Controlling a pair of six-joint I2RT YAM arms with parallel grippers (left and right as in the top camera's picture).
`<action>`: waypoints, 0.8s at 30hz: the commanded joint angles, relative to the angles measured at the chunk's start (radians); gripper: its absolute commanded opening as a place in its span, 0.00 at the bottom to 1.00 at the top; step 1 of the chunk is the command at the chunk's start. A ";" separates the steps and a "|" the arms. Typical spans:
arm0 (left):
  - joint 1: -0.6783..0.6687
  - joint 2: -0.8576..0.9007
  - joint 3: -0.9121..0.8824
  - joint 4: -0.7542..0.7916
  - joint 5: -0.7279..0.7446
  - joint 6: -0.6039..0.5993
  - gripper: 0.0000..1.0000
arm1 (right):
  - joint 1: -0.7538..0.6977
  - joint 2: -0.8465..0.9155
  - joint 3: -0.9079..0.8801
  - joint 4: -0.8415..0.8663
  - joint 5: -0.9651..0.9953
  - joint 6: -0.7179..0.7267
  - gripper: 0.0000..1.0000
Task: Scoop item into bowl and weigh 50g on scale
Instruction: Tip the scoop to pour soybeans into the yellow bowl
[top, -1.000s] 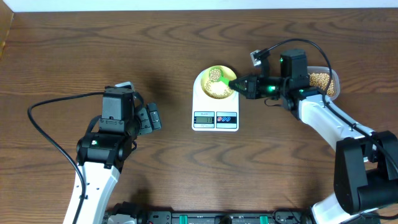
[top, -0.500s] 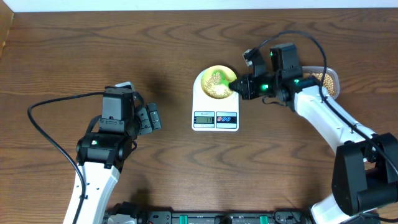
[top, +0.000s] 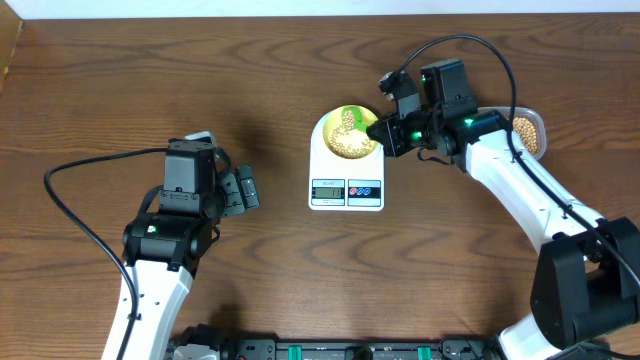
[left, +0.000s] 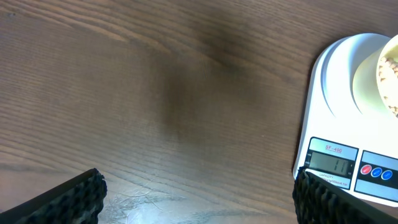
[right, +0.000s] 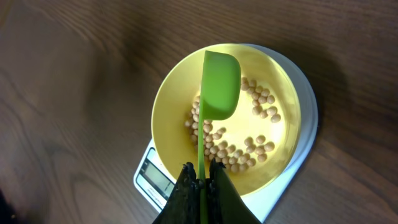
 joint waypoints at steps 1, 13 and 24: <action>0.004 0.003 -0.001 -0.002 -0.014 -0.001 0.98 | 0.013 0.003 0.028 -0.002 0.038 -0.031 0.01; 0.004 0.006 -0.001 -0.010 -0.105 -0.002 0.98 | 0.018 -0.018 0.058 -0.058 0.081 -0.099 0.01; 0.105 0.062 -0.001 -0.011 -0.167 -0.002 0.98 | 0.018 -0.022 0.058 -0.071 0.080 -0.125 0.01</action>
